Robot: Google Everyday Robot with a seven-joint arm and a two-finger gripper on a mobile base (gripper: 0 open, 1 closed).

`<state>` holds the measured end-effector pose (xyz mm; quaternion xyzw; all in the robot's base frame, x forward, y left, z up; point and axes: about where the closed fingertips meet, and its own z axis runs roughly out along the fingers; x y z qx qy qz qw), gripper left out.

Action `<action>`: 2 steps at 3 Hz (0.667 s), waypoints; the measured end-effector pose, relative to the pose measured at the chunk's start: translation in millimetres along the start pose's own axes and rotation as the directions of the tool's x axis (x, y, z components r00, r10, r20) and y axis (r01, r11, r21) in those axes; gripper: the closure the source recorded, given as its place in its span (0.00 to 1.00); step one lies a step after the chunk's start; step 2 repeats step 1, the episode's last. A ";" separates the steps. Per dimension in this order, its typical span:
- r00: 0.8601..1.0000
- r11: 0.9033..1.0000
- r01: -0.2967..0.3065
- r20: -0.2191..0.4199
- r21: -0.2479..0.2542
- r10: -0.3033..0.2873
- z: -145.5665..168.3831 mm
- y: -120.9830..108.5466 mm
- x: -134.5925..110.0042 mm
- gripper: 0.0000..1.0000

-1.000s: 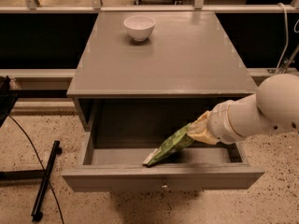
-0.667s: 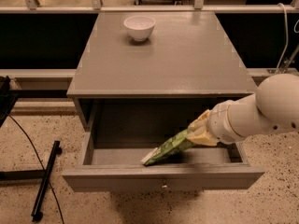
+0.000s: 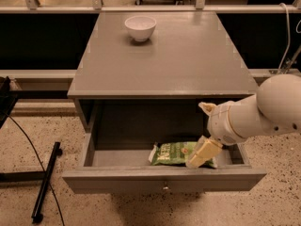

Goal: Place green rice chip bag into top drawer

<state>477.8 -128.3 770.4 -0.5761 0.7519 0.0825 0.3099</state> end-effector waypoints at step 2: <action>1.000 1.000 0.000 0.000 0.000 0.000 0.0 0.0 0.0 0.00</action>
Offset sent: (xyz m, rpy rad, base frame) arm 0.0000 0.0000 0.0000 0.0000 0.0000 0.0000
